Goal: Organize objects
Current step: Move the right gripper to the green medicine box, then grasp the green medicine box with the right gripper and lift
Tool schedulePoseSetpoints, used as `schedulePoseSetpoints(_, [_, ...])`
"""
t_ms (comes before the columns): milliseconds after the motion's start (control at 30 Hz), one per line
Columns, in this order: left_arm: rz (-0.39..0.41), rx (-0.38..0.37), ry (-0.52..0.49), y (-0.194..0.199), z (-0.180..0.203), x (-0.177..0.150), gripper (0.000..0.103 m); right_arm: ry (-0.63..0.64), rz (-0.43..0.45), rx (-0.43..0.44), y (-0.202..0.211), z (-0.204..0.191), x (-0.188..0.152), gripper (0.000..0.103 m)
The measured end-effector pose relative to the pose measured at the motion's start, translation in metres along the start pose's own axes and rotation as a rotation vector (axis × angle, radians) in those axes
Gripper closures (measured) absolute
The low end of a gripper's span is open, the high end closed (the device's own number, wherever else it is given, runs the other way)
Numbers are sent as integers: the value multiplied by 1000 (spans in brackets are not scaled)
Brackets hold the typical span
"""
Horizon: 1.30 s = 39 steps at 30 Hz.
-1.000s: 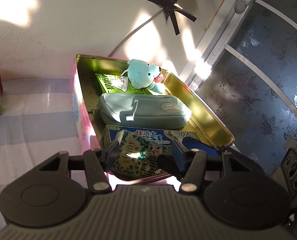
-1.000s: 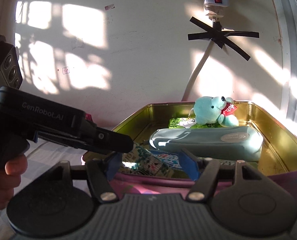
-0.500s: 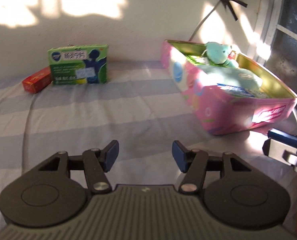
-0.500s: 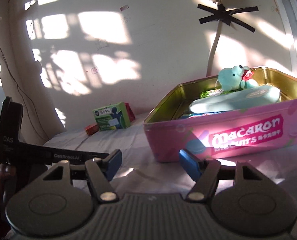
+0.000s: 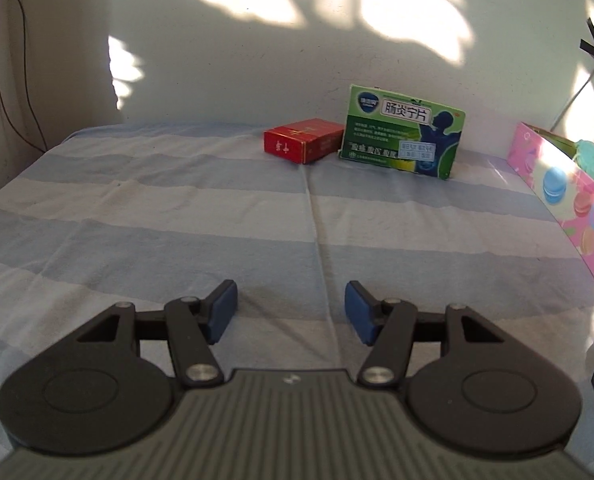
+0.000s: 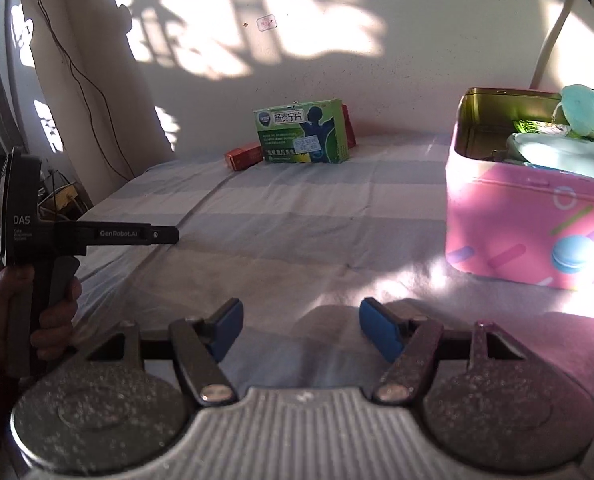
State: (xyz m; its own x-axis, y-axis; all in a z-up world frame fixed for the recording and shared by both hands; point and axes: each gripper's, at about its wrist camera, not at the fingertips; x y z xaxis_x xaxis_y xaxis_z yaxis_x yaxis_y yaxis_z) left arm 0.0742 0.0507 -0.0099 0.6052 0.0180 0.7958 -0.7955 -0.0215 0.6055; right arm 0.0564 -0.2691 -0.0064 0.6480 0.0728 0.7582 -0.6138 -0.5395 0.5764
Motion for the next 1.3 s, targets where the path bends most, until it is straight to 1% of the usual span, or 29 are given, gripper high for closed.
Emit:
schedulePoseSetpoints(100, [23,-12,49,-3,-8,2,41,36,-19,21,-17,-12,15,36])
schedulePoseSetpoints(167, [29,-28,89,-4,-14,2,41,61,-2,23,-31,-21,32,36])
schedulePoseSetpoints(233, [33,-46,135,-4,-20,2,41,63,38,6,-48,-27,51,35])
schedulePoseSetpoints(300, [33,-66,183,-5,-27,2,40,45,95,-35,-67,-26,72,25])
schedulePoseSetpoints(367, [31,-92,213,-6,-32,3,37,0,148,-92,-88,-22,93,14])
schedulePoseSetpoints(433, [30,-93,212,-7,-31,4,36,-47,180,-119,-109,-14,113,11])
schedulePoseSetpoints(467, [29,-90,201,-7,-29,4,35,-69,189,-147,-122,-8,124,10])
schedulePoseSetpoints(567, [27,-75,178,-7,-25,5,34,-101,189,-203,-155,7,145,5])
schedulePoseSetpoints(633, [24,-75,176,-8,-26,5,34,-99,180,-207,-173,14,152,4])
schedulePoseSetpoints(700, [22,-78,180,-8,-28,6,33,-104,157,-188,-189,17,154,4])
schedulePoseSetpoints(733, [22,-79,181,-8,-28,6,33,-110,143,-165,-194,19,155,7])
schedulePoseSetpoints(767, [21,-79,181,-9,-28,6,33,-110,128,-141,-198,18,154,18])
schedulePoseSetpoints(800, [20,-81,179,-9,-28,6,30,-96,120,-135,-199,15,154,25])
schedulePoseSetpoints(833, [20,-83,176,-9,-27,6,30,-73,118,-130,-198,11,153,43])
schedulePoseSetpoints(867, [20,-79,171,-9,-26,6,30,-54,115,-118,-197,8,152,59])
schedulePoseSetpoints(967, [22,-75,168,-9,-25,6,29,-22,128,-86,-190,-2,148,68])
schedulePoseSetpoints(1067, [23,-77,174,-9,-26,7,29,-14,143,-54,-177,-11,141,73])
schedulePoseSetpoints(1167, [23,-77,180,-9,-26,7,29,-44,138,-11,-159,-17,133,74])
schedulePoseSetpoints(1300, [22,-89,205,-8,-29,8,29,-94,106,63,-126,-19,119,74])
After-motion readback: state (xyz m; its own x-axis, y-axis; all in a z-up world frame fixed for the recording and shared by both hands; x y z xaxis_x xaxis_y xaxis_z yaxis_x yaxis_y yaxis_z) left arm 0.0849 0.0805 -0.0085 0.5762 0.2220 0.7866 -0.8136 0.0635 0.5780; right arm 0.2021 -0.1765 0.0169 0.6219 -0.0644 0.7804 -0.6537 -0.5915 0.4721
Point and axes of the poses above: each gripper's, at about its wrist camera, not at the fingertips, and y roughly against the way its jaws point, z to its right, x to its top, and after that the axes turned 4 degrees about x, right-handed
